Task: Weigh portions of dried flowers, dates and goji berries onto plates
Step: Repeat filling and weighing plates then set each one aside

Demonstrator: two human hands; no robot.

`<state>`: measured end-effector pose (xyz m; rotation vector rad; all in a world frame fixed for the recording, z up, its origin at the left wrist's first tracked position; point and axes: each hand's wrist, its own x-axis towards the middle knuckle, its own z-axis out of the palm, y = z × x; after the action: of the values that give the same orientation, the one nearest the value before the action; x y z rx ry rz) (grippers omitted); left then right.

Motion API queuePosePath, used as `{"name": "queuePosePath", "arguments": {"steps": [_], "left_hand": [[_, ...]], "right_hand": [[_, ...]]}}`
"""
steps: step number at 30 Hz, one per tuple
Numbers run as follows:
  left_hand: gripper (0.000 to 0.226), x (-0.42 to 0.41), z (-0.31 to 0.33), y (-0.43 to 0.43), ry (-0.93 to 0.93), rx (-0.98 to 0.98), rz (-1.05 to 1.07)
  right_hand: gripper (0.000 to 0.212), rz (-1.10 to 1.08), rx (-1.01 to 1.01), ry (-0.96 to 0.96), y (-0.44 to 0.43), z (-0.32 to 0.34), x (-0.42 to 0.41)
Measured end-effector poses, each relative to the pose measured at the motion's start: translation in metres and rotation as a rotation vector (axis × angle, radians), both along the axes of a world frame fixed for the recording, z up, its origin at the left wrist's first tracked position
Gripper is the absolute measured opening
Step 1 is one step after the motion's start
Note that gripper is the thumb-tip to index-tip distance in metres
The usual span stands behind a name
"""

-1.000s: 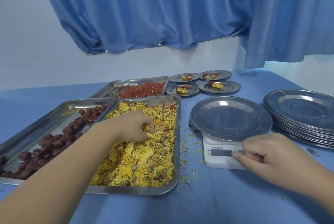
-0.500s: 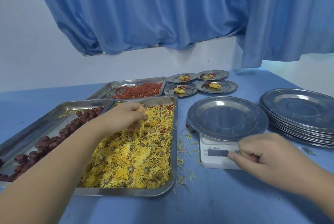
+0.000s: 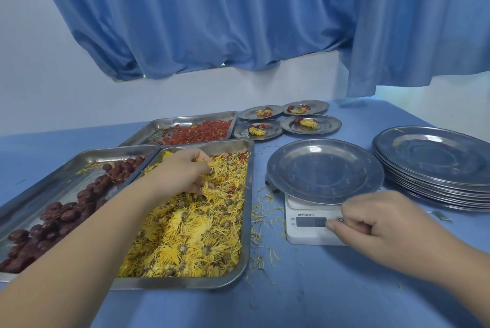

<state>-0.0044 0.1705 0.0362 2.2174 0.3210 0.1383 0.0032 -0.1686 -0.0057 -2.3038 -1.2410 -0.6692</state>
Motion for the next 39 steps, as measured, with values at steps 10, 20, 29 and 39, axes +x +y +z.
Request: {"name": "queuePosePath", "arguments": {"steps": [10,20,29,39], "left_hand": [[0.014,-0.011,-0.016,-0.016,-0.043,0.295,-0.113],[0.011,-0.01,-0.004,-0.01,0.001,-0.188,-0.099],[0.012,0.006,0.005,-0.026,-0.122,-0.27,-0.125],[0.012,0.072,-0.002,-0.127,-0.186,0.137,-0.29]], "right_hand": [[0.049,0.005,-0.002,0.004,-0.001,-0.001,0.0],[0.048,0.002,-0.001,0.0,0.0,-0.001,0.0],[0.05,0.006,0.016,0.016,-0.001,0.0,0.002],[0.057,-0.086,0.1,0.132,-0.015,-0.003,0.02]]}}
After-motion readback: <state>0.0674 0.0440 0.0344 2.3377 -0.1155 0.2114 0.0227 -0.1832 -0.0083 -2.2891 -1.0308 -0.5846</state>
